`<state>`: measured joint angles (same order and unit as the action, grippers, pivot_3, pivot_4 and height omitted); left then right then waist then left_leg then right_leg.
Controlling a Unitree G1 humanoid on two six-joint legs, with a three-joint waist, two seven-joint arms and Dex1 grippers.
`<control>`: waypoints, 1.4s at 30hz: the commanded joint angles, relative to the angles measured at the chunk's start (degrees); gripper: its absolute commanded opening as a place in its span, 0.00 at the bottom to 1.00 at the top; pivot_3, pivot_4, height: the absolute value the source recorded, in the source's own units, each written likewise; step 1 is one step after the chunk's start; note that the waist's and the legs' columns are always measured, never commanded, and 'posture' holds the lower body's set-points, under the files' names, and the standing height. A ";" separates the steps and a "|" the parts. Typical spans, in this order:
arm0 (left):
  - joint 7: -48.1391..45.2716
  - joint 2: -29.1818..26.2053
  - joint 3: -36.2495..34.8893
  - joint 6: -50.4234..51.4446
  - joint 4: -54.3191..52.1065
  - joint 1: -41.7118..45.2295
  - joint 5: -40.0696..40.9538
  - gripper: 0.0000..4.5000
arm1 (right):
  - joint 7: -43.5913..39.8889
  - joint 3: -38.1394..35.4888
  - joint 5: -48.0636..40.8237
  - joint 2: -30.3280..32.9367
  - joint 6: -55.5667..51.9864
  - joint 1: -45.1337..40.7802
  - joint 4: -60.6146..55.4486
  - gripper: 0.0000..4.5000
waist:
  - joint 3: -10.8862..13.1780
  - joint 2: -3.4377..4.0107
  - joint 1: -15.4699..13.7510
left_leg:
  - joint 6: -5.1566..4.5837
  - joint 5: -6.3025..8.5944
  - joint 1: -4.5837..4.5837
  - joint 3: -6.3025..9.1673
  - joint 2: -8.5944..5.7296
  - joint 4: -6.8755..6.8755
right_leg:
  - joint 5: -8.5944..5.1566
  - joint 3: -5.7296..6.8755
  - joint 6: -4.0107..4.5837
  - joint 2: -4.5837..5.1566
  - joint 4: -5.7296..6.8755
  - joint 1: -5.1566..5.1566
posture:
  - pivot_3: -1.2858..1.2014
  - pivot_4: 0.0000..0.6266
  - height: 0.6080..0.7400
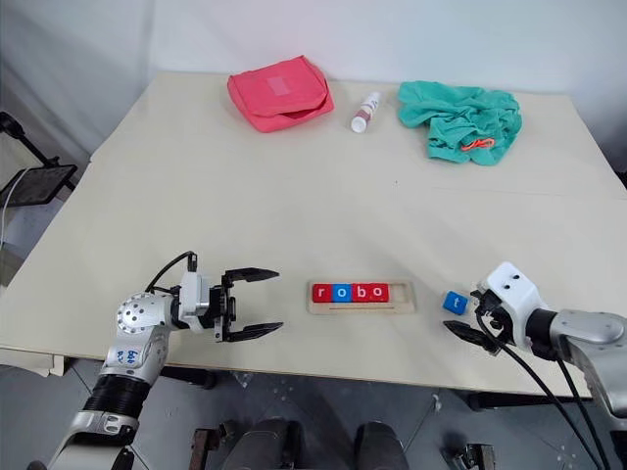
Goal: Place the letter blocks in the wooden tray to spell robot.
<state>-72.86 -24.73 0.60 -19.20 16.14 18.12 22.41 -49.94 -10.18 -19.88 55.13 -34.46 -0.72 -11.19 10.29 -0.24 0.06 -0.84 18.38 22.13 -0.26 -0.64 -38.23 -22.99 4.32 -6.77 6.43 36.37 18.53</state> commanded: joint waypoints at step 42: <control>5.58 -1.11 -0.14 0.61 -7.05 -3.87 -0.09 1.00 | -27.14 23.71 9.87 0.71 10.96 -30.95 12.52 0.32 | 0.00 -0.03 0.09 | -0.01 0.01 0.15 0.13 -0.01 -0.17 | 0.03 0.15 -0.06 0.04 -0.26 -0.05 | 0.52 0.24 1.00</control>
<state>-67.63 -25.67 0.64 -18.27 11.29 14.78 22.21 -75.90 12.98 -11.01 56.16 -24.88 -30.69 0.72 10.29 -0.26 0.15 -0.85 18.38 22.27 -0.13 -0.65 -38.40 -22.96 4.45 -6.83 6.47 36.12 18.48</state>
